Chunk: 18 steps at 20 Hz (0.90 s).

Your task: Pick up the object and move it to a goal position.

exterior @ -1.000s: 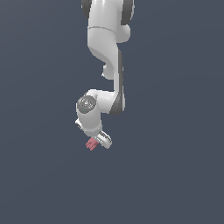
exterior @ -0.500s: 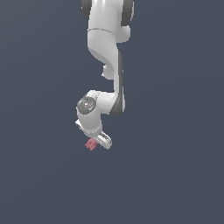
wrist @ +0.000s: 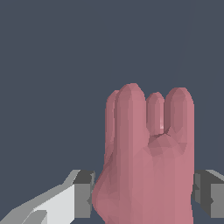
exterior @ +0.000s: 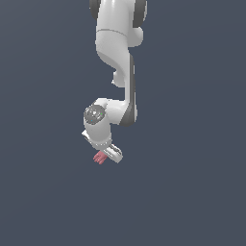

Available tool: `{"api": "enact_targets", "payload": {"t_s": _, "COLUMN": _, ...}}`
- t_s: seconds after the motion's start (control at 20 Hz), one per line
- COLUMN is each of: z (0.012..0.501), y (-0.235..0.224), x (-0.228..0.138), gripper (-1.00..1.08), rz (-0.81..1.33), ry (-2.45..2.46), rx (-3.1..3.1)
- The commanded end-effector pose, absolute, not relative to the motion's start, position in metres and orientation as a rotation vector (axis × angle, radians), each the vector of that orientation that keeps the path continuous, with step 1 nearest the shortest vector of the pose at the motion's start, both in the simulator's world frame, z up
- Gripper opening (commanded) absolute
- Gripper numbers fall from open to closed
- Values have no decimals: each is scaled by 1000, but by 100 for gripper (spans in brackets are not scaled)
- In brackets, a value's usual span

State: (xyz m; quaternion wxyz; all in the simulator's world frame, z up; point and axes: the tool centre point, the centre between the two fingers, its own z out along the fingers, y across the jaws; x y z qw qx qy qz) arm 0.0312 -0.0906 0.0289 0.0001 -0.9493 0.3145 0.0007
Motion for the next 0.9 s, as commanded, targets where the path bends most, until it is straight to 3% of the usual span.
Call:
{"api": "enact_targets", "payload": {"t_s": 0.0, "z": 36, "y": -93, "x": 30, "gripper": -100, "rz": 0, "ry": 988, "rx": -2982}}
{"api": "enact_targets", "payload": {"t_s": 0.4, "z": 81, "y": -109, "x": 17, "gripper": -100, "rz": 1, "ry": 989, "rx": -2980}}
{"api": "enact_targets", "payload": {"t_s": 0.85, "z": 174, "y": -140, "x": -9, "gripper": -100, "rz": 1, "ry": 990, "rx": -2979}}
